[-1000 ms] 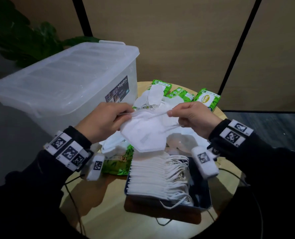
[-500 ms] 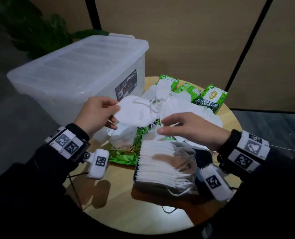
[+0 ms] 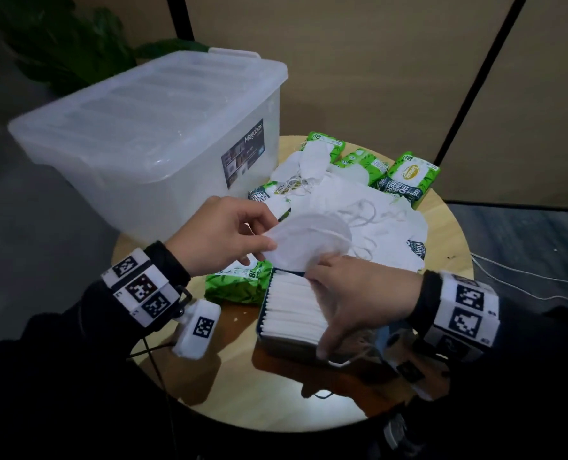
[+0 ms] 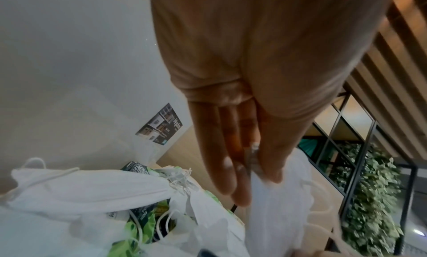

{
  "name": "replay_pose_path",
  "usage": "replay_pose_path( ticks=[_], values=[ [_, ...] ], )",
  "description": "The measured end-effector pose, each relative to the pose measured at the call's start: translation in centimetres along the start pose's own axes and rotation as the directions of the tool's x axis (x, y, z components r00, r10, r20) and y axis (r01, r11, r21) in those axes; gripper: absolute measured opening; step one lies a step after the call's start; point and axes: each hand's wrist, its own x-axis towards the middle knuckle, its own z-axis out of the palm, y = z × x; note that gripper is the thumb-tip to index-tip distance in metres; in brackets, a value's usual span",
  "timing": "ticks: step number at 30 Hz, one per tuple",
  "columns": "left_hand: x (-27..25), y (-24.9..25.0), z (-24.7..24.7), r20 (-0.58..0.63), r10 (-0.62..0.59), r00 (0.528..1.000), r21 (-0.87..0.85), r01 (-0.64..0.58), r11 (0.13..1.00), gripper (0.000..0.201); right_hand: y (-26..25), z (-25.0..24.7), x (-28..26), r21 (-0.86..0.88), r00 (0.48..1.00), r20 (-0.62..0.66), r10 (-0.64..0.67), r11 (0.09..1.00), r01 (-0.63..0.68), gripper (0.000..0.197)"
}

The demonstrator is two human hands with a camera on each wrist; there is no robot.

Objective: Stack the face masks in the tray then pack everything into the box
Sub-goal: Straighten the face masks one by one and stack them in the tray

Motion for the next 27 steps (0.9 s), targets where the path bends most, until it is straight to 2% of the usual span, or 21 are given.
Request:
replay_pose_path(
  ticks=[4, 7, 11, 13, 15, 17, 18, 20, 22, 23, 25, 27],
  values=[
    [0.4, -0.7, 1.0, 0.072, 0.063, 0.995, 0.200, -0.076, 0.977, 0.012, 0.2, 1.0, 0.3, 0.045, 0.999, 0.049, -0.004, 0.999, 0.002, 0.110],
    [0.8, -1.0, 1.6, 0.135, 0.171, 0.976, 0.371, -0.210, 0.905, 0.014, 0.2, 1.6, 0.5, 0.038, 1.000, 0.020, -0.007, 0.999, 0.006, 0.105],
    [1.6, -0.5, 0.8, 0.063, 0.241, 0.968, 0.376, -0.247, 0.893, 0.012, 0.4, 1.6, 0.5, 0.025, 0.998, -0.022, -0.054, 0.998, 0.054, 0.103],
    [1.8, -0.7, 1.2, 0.122, 0.239, 0.963, 0.422, -0.268, 0.866, 0.011, 0.6, 1.9, 0.5, 0.044, 0.997, -0.037, -0.062, 0.997, 0.064, 0.107],
    [2.0, -1.1, 2.6, 0.223, 0.198, 0.954, 0.486, -0.285, 0.826, 0.007, 0.8, 2.0, 0.7, 0.087, 0.997, -0.041, -0.058, 0.994, 0.061, 0.119],
    [2.4, -1.4, 4.0, 0.312, 0.164, 0.936, 0.565, -0.322, 0.760, 0.005, 1.1, 2.1, 0.8, 0.120, 0.997, -0.038, -0.061, 0.991, 0.065, 0.130],
    [2.6, -1.5, 4.4, 0.341, 0.157, 0.927, 0.597, -0.342, 0.726, 0.010, 1.2, 2.1, 0.8, 0.134, 0.997, -0.033, -0.068, 0.988, 0.071, 0.129],
    [3.2, -1.4, 4.4, 0.368, 0.167, 0.915, 0.625, -0.376, 0.685, 0.015, 1.4, 1.4, 0.4, 0.178, 0.997, -0.039, -0.074, 0.981, 0.080, 0.114],
    [3.4, -1.4, 3.8, 0.369, 0.192, 0.909, 0.610, -0.393, 0.688, 0.008, 2.0, 0.4, 0.1, 0.264, 0.994, -0.098, -0.041, 0.962, 0.066, 0.080],
    [3.5, -1.6, 3.5, 0.361, 0.200, 0.911, 0.595, -0.390, 0.703, 0.004, 2.5, -0.2, 0.0, 0.333, 0.986, -0.167, 0.002, 0.941, 0.054, 0.059],
    [3.6, -2.1, 2.9, 0.329, 0.205, 0.922, 0.558, -0.365, 0.746, 0.007, 3.9, -1.2, 0.1, 0.451, 0.931, -0.339, 0.134, 0.892, 0.036, 0.030],
    [3.7, -2.4, 2.7, 0.280, 0.236, 0.931, 0.500, -0.351, 0.792, 0.009, 5.3, -1.7, 0.3, 0.409, 0.859, -0.473, 0.193, 0.912, 0.021, 0.030]
  ],
)
